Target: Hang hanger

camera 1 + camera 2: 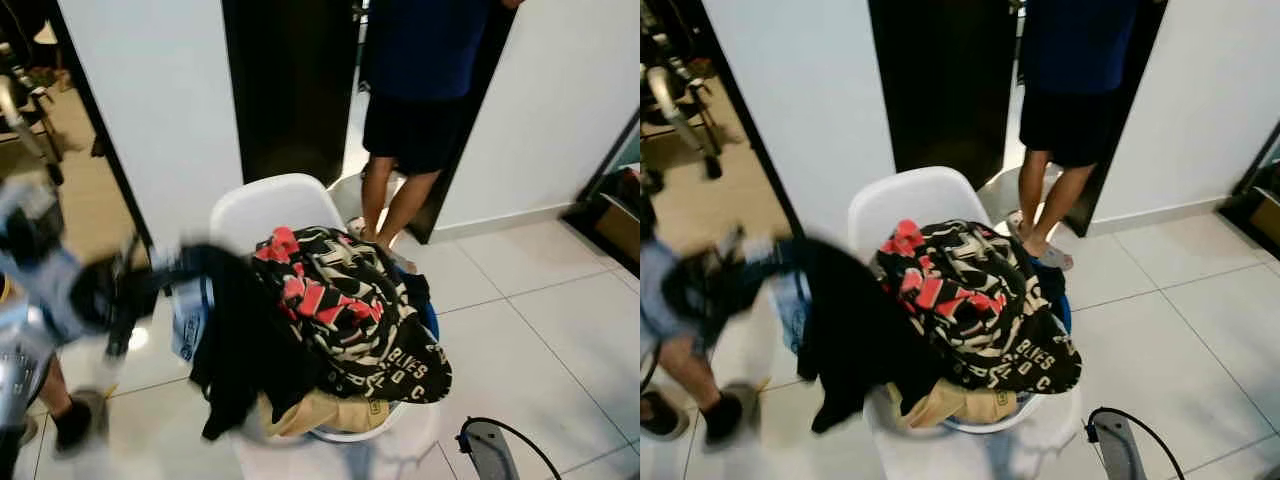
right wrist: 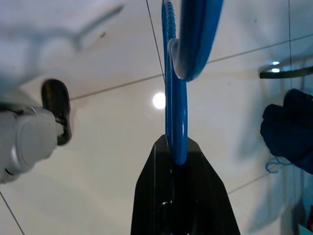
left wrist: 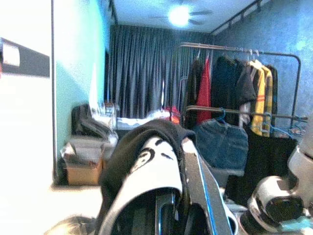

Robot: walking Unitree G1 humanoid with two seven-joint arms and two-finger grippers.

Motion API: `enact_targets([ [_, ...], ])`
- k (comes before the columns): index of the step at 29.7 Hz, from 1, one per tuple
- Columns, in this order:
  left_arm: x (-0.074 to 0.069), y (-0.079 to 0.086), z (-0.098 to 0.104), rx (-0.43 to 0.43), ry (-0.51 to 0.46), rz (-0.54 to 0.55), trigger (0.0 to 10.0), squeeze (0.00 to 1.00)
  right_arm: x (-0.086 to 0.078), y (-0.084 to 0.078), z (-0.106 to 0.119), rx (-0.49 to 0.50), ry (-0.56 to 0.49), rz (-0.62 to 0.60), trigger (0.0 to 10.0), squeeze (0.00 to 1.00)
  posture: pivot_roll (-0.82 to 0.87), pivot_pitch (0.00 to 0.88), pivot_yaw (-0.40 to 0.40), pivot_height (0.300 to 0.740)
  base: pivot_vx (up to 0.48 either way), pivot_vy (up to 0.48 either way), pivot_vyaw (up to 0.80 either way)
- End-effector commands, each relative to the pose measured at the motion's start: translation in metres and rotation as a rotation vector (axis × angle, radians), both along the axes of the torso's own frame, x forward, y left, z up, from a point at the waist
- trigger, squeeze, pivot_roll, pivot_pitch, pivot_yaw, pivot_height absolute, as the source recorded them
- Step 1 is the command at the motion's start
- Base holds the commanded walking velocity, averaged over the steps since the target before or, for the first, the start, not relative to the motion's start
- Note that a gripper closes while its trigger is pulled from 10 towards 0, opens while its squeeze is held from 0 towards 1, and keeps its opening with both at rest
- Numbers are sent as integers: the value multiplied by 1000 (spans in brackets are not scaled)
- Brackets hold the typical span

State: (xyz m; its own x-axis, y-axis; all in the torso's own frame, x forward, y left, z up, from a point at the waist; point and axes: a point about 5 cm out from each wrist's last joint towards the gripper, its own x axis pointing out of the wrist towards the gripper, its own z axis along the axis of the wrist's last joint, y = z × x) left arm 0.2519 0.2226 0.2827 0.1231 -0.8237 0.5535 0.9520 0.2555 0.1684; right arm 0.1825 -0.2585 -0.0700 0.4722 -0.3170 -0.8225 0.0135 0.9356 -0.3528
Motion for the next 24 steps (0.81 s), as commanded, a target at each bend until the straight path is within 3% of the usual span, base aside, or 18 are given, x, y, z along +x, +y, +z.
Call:
enact_targets([
  [1, -3, 3, 15, -55, -62, 31, 0, 0, -1, 2, -1, 15, -5, -18, 10000, 0, -39, 0, -10, 740, 0, 0, 0],
  [2, -3, 3, 15, -55, -62, 31, 0, 0, -1, 2, -1, 15, -5, -18, 10000, 0, -39, 0, -10, 740, 0, 0, 0],
  [3, 14, 24, 62, -258, -91, 256, 10000, 0, 2, 7, -1, 42, -24, -41, 10000, 0, -28, 0, 10, 740, 0, 0, 0],
  [8, 20, 31, 71, -314, -65, 319, 10000, 0, 2, 8, -2, 51, -30, -48, 10000, 0, -27, 0, 11, 740, 0, 0, 0],
  [10, 25, 30, 68, -314, 61, 370, 10000, 0, 3, 9, -2, 65, -38, -59, 10000, 0, -26, 0, 15, 740, 0, 0, 0],
  [14, 26, 27, 65, -297, 103, 381, 10000, 0, 3, 9, -2, 68, -39, -61, 10000, 0, -26, 0, 15, 740, 0, 0, 0],
  [16, 30, 5, 46, -174, 211, 390, 10000, 0, 3, 10, -2, 75, -42, -66, 10000, 0, -24, 0, 18, 740, 0, 0, 0],
  [19, 30, 5, 46, -174, 211, 390, 10000, 0, 3, 10, -2, 75, -42, -66, 10000, 0, -24, 0, 18, 740, 0, 0, 0],
  [20, 28, -6, 37, -114, 252, 341, 10000, 0, 4, 10, -2, 78, -44, -68, 10000, 0, -24, 0, 18, 740, 0, 0, 0],
  [22, 28, -6, 37, -114, 252, 341, 10000, 0, 4, 10, -2, 78, -44, -68, 10000, 0, -24, 0, 18, 740, 0, 0, 0],
  [24, 19, -22, 32, -76, 277, 245, 10000, 0, 4, 10, -1, 83, -49, -72, 10000, 0, -22, 0, 19, 740, -257, 0, 0],
])
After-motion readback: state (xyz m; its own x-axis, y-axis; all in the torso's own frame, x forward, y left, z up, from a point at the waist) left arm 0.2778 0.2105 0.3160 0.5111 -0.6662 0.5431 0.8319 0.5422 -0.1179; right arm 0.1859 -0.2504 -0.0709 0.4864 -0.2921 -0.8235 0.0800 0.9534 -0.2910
